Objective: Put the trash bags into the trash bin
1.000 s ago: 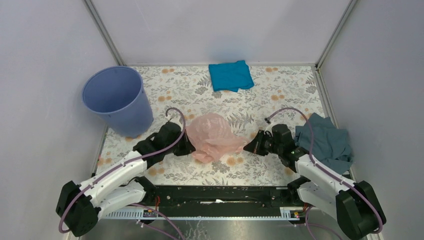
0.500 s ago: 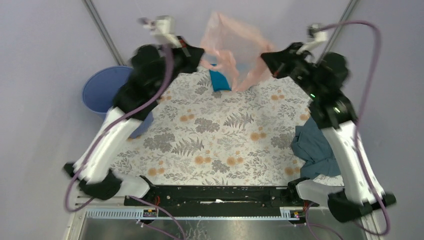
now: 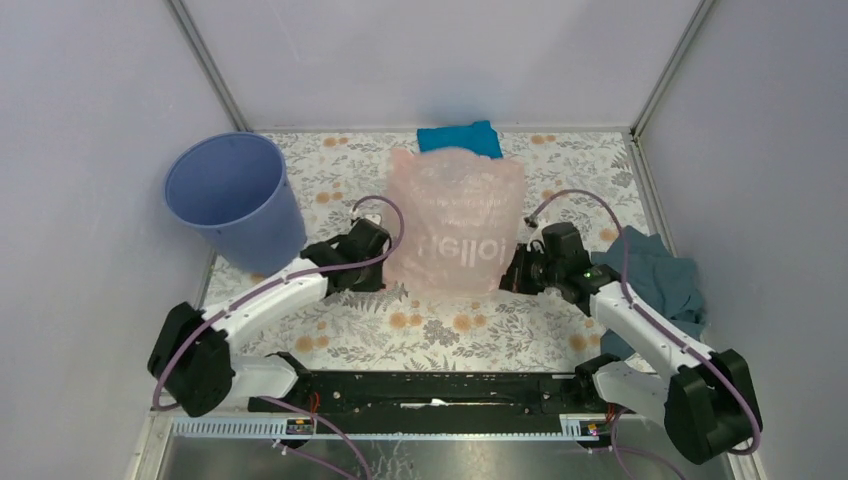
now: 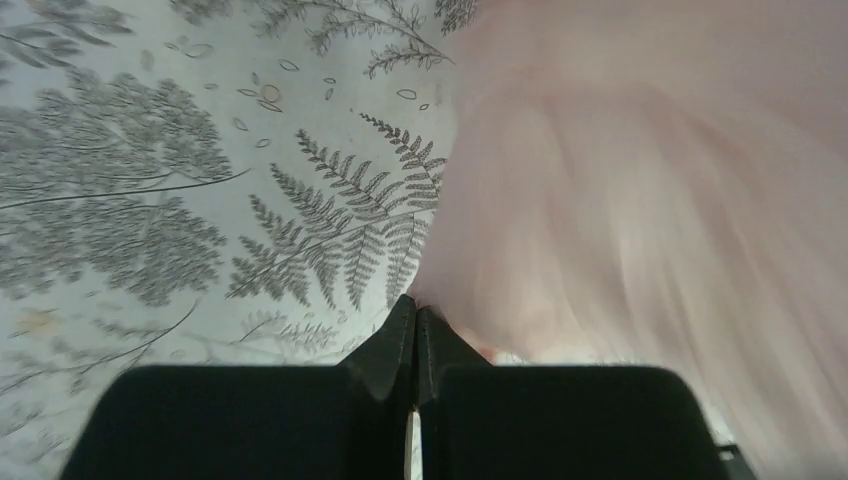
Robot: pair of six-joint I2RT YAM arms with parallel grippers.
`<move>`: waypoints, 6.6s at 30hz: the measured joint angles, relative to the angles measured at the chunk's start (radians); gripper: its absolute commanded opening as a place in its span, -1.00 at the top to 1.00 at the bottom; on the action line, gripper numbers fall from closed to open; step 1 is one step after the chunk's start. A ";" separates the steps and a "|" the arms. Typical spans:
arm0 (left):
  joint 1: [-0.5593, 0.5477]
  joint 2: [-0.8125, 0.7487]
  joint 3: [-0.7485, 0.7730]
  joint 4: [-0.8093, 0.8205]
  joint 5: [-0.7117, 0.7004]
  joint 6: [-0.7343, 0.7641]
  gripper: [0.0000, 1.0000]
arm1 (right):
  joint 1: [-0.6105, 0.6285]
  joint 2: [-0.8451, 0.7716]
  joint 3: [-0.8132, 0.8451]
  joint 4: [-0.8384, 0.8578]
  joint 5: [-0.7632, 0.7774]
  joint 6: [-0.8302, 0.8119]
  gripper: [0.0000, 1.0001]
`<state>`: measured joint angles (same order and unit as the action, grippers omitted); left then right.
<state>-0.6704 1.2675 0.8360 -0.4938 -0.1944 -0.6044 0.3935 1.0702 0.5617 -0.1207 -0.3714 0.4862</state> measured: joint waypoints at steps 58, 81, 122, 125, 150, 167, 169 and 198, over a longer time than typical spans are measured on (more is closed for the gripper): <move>0.012 -0.483 -0.149 0.269 0.367 -0.124 1.00 | 0.017 -0.197 0.137 -0.097 -0.198 0.032 1.00; 0.012 -0.403 -0.289 0.364 0.492 -0.225 1.00 | 0.240 0.026 0.071 -0.283 0.264 -0.003 -0.60; -0.085 -0.164 -0.217 0.544 0.544 -0.384 1.00 | 0.410 0.027 -0.057 0.455 0.132 0.002 0.69; -0.085 -0.140 -0.219 0.608 0.548 -0.439 1.00 | 0.411 0.050 -0.118 0.588 0.087 0.076 0.65; -0.096 -0.087 -0.273 0.757 0.539 -0.583 1.00 | 0.483 -0.008 -0.228 0.739 0.087 0.133 -0.39; -0.100 -0.118 -0.117 0.483 0.514 -0.407 -0.97 | 0.572 0.116 -0.138 0.694 0.315 0.074 1.00; -0.098 -0.146 -0.024 0.317 0.439 -0.306 -0.98 | 0.575 0.109 -0.138 0.684 0.341 0.078 1.00; 0.307 0.216 0.733 -0.225 -0.673 0.275 -0.97 | 0.575 -0.620 -0.148 0.058 0.695 -0.042 0.97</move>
<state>-0.3634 1.4834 1.5692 -0.7193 -0.8677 -0.3290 0.9688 0.4503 0.4141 -0.0631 0.3233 0.4438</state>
